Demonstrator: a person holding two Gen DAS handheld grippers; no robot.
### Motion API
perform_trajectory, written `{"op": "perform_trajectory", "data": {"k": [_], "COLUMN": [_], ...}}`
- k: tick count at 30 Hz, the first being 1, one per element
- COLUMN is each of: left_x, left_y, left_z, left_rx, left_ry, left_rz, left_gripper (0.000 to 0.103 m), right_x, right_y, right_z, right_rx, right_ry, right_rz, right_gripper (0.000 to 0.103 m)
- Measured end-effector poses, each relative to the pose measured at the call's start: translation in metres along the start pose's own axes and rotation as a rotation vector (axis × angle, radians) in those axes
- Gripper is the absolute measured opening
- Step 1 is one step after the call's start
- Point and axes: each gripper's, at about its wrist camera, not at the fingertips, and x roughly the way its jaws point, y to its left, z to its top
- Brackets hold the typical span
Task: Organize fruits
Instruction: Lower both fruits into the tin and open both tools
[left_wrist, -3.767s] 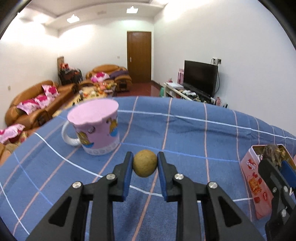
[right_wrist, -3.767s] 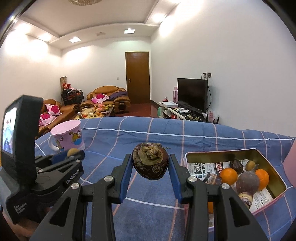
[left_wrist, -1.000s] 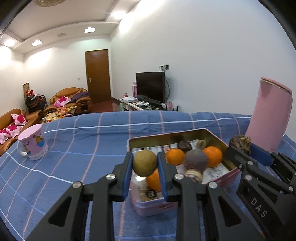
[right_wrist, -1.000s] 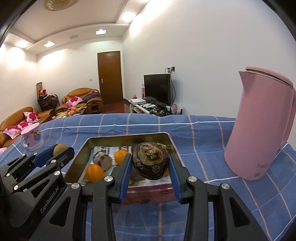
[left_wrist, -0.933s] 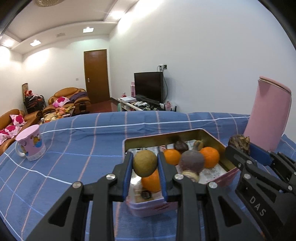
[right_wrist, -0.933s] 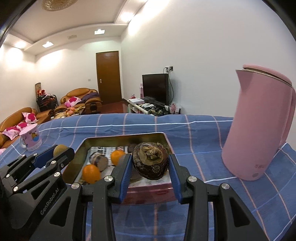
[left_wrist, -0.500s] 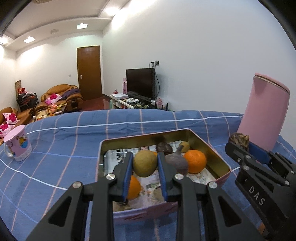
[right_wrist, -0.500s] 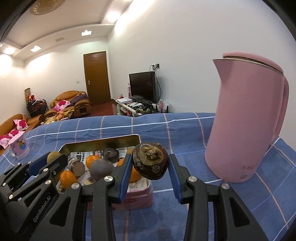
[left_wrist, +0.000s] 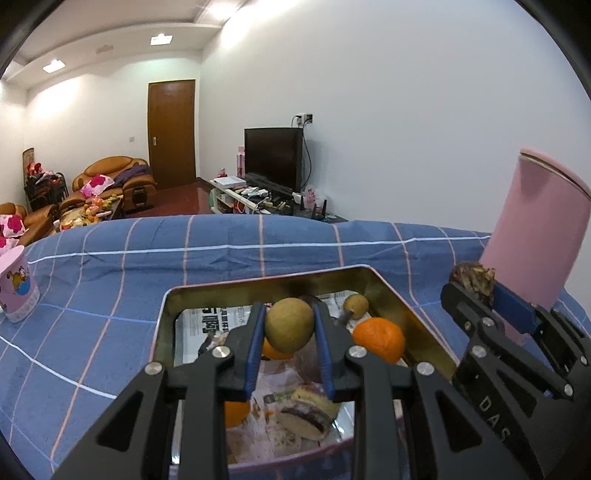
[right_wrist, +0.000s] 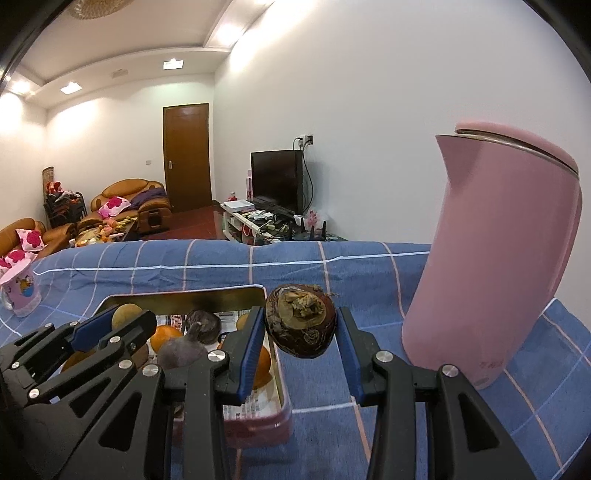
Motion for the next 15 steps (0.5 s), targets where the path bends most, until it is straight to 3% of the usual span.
{"op": "perform_trajectory", "data": {"k": [8, 15], "left_x": [0.014, 0.022], "left_y": [0.012, 0.024], "left_z": [0.007, 0.01], "left_rx": [-0.032, -0.055], "left_ry": [0.022, 0.042], "left_rz": [0.015, 0.047], "left_gripper": [0.028, 0.028], "right_x": [0.018, 0.033], "right_y": [0.008, 0.022], "right_z": [0.008, 0.014], "right_rx": [-0.019, -0.045], "right_ry": [0.002, 0.016], "right_rz": [0.01, 0.076], "right_gripper": [0.042, 0.042]}}
